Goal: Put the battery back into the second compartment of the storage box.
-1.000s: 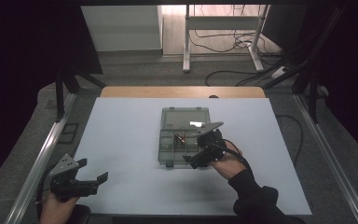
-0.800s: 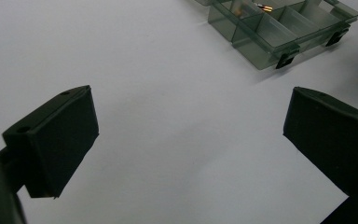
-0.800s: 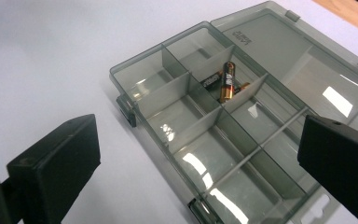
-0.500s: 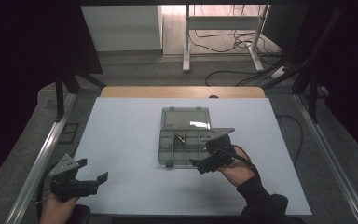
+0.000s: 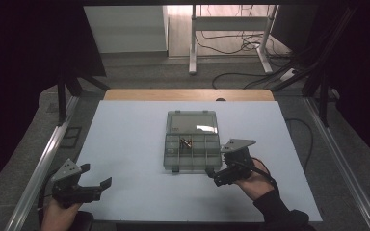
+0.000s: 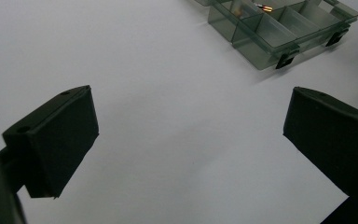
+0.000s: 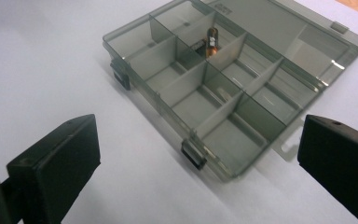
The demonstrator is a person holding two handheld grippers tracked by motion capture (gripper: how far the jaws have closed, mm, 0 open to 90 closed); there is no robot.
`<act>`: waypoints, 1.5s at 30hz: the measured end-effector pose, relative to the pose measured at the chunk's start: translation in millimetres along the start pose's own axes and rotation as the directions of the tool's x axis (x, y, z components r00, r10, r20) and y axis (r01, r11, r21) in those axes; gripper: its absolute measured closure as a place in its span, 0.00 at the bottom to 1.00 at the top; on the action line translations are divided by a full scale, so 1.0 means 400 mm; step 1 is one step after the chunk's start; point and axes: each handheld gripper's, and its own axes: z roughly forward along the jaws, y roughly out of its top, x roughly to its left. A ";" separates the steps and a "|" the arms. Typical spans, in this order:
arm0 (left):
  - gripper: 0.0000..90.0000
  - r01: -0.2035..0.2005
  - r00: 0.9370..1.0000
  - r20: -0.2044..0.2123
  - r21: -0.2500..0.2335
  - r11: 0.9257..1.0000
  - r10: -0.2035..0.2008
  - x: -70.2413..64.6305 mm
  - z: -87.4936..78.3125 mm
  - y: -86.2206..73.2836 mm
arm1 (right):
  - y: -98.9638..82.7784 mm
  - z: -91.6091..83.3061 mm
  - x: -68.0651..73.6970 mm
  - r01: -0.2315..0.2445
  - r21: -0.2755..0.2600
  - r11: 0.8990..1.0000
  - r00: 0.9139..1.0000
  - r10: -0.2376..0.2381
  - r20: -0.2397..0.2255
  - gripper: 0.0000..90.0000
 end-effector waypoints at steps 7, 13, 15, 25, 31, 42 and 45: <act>0.04 0.001 1.000 0.000 -0.001 1.000 -0.001 0.000 0.000 0.000 | -0.024 -0.019 -0.002 -0.005 0.001 1.000 1.000 0.005 0.016 0.00; 0.04 0.001 1.000 0.000 -0.001 1.000 -0.001 0.000 0.000 0.000 | -0.049 -0.041 -0.008 -0.019 -0.001 1.000 0.999 0.019 0.033 0.00; 0.04 0.000 1.000 -0.001 -0.001 1.000 0.000 0.000 0.000 0.000 | -0.062 -0.050 -0.012 -0.033 0.003 0.999 0.998 0.033 0.044 0.00; 0.04 -0.005 1.000 -0.001 -0.003 1.000 0.005 -0.002 -0.001 0.000 | -0.091 -0.084 -0.013 -0.052 -0.013 0.999 0.998 0.052 0.047 0.00; 0.03 -0.001 1.000 -0.005 -0.002 1.000 0.001 -0.001 -0.001 0.000 | -0.115 -0.109 -0.019 -0.069 -0.017 0.997 0.995 0.070 0.068 0.00; 0.02 0.006 1.000 -0.005 -0.007 1.000 -0.006 0.000 -0.002 0.000 | -0.149 -0.142 -0.034 -0.095 -0.019 0.995 0.990 0.097 0.107 0.00; 0.02 0.006 1.000 -0.004 -0.006 1.000 -0.006 0.001 -0.002 0.000 | -0.156 -0.149 -0.038 -0.104 -0.017 0.994 0.988 0.105 0.113 0.00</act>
